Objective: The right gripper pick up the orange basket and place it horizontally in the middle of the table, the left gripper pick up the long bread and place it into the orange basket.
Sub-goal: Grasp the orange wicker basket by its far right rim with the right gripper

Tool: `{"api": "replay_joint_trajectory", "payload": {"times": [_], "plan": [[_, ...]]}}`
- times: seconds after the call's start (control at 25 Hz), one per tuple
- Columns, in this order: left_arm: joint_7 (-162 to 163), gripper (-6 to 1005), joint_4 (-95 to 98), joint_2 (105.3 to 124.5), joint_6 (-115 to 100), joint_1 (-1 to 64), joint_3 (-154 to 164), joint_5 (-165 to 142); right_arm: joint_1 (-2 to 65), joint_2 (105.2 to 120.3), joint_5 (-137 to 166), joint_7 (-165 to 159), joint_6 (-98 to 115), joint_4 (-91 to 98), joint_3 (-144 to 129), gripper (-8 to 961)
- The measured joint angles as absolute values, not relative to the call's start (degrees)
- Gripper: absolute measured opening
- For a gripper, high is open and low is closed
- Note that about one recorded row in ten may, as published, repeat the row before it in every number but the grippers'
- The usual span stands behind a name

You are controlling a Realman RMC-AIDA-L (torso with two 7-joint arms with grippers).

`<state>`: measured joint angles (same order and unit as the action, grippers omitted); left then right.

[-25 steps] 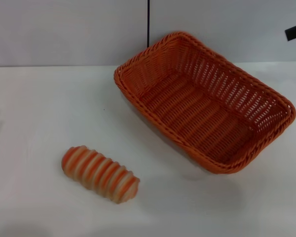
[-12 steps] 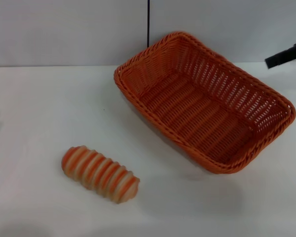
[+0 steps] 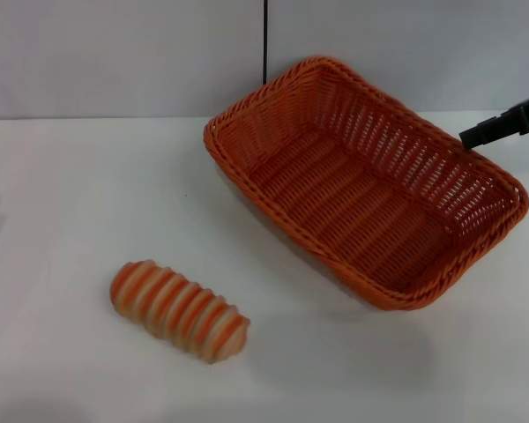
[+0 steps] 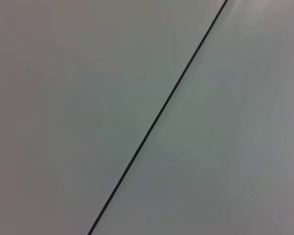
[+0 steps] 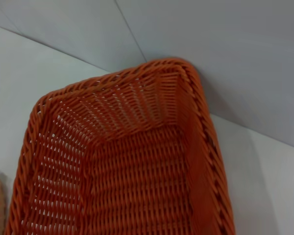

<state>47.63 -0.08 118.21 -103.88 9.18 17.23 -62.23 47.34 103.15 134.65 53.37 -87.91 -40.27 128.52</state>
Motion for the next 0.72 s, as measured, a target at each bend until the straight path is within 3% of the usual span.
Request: {"api": "replay_joint_trajectory", "payload": {"times": [0.72], "plan": [[47.7,837,-0.1,118.21,-103.6,9.2,17.2,-62.2,47.1,104.48,134.7,54.4,-82.5,-36.9,122.9,424]]}}
